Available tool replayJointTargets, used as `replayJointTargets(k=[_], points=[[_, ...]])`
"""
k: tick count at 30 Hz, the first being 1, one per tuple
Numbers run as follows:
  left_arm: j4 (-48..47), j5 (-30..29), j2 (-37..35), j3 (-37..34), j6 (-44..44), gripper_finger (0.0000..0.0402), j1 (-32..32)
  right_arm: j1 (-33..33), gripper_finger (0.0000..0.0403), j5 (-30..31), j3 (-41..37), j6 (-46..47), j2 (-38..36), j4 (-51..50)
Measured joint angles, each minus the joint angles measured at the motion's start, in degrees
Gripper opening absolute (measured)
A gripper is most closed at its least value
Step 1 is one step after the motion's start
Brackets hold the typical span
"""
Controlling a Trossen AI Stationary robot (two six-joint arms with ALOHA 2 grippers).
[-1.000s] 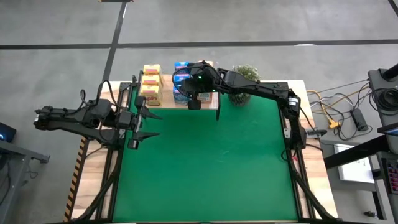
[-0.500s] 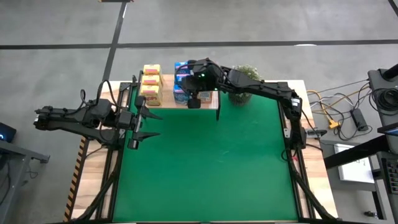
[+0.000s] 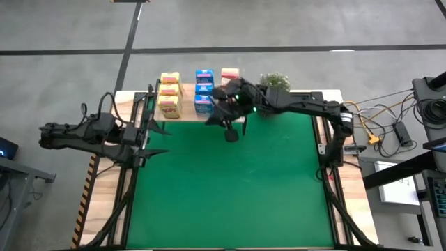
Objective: Stack cereal on shelf
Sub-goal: Adjust the middle orange cereal box on the shelf
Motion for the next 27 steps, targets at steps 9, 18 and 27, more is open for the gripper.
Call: replayJointTargets(k=[9,18,27], points=[[0.99,-4.35,-10.81,-8.92,-2.89,0.0231,0.01,3.46,0.0008,-0.07,-28.93,0.24,-12.32,20.03],[1.05,-4.98,-18.36,-14.21,-4.74,0.0231,0.01,4.36,0.0008,-0.46,-51.93,4.04,-25.51,38.48],[0.56,-4.96,-24.71,-19.16,-2.80,0.0231,0.01,4.34,0.0008,-0.48,-70.13,7.26,-37.55,53.68]])
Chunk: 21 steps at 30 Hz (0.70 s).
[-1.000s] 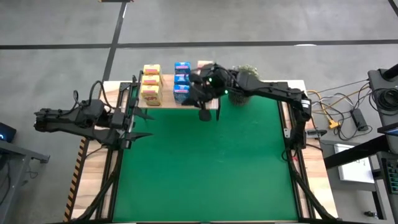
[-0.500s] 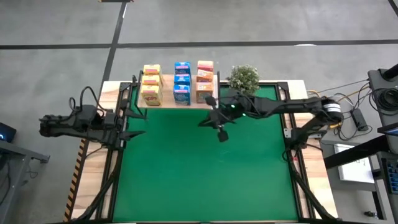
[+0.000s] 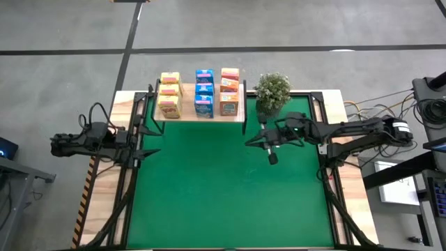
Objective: Stack cereal on shelf
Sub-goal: Adjust the middle orange cereal box on the shelf
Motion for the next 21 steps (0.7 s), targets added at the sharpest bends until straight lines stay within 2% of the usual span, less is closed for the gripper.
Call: replayJointTargets(k=[8,21], points=[[-2.81,-1.51,-6.02,-1.18,-0.37,0.0231,0.00,0.00,0.0008,0.02,-12.89,3.25,-9.93,9.10],[-2.59,-1.51,-5.87,-3.16,-0.15,0.0231,-0.01,-0.04,0.0008,0.49,-26.27,7.21,-21.81,17.47]])
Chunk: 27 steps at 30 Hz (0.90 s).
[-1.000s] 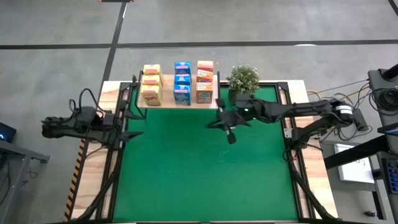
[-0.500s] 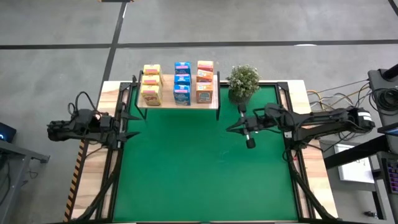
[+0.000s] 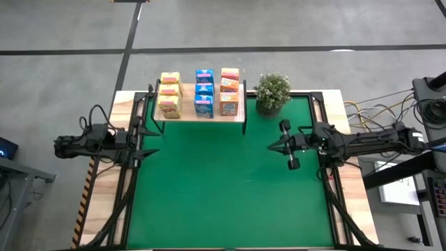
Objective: Stack cereal on shelf
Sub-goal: Adjust the middle orange cereal box on the shelf
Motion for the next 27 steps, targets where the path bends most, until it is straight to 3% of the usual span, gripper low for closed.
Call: replayJointTargets(k=[7,12,19,27], points=[[0.62,0.00,-0.07,-0.28,-0.02,0.0231,-0.01,0.00,0.0008,1.64,-4.76,2.38,-4.98,2.62],[2.45,0.00,-0.07,-0.28,-0.23,0.0231,0.01,-0.07,0.0008,14.43,-3.68,6.89,-6.50,2.42],[3.05,0.00,-0.07,-0.26,-0.24,0.0231,0.01,-2.60,0.0008,24.84,9.79,8.30,-2.36,-12.18],[3.13,-0.70,-0.07,-0.26,0.06,0.0231,0.01,-10.17,0.0008,25.46,27.48,7.65,10.24,-23.93]])
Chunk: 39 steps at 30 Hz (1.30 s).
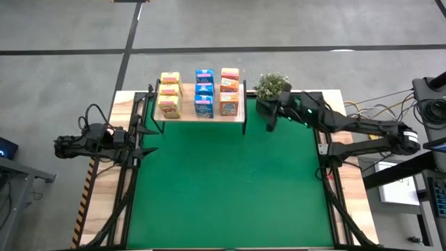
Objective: Stack cereal on shelf
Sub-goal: Adjust the middle orange cereal box on the shelf
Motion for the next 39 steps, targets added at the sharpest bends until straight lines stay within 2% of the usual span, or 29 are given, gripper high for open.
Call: replayJointTargets(k=[7,19,27,39], points=[[0.00,-0.20,0.00,0.04,1.60,0.0231,-0.02,-5.99,0.0008,-7.54,9.14,-0.16,10.47,-1.42],[-0.01,-0.22,0.00,0.07,1.65,0.0231,-0.01,-12.26,0.0008,-11.15,17.52,-0.78,21.94,-2.23],[0.00,-0.22,0.00,0.07,1.65,0.0231,0.00,-14.62,0.0008,-12.62,19.34,-0.81,26.18,-2.52],[-0.02,-0.24,0.00,0.07,1.65,0.0231,0.00,-15.51,0.0008,-12.44,19.85,-1.88,26.70,-2.63]])
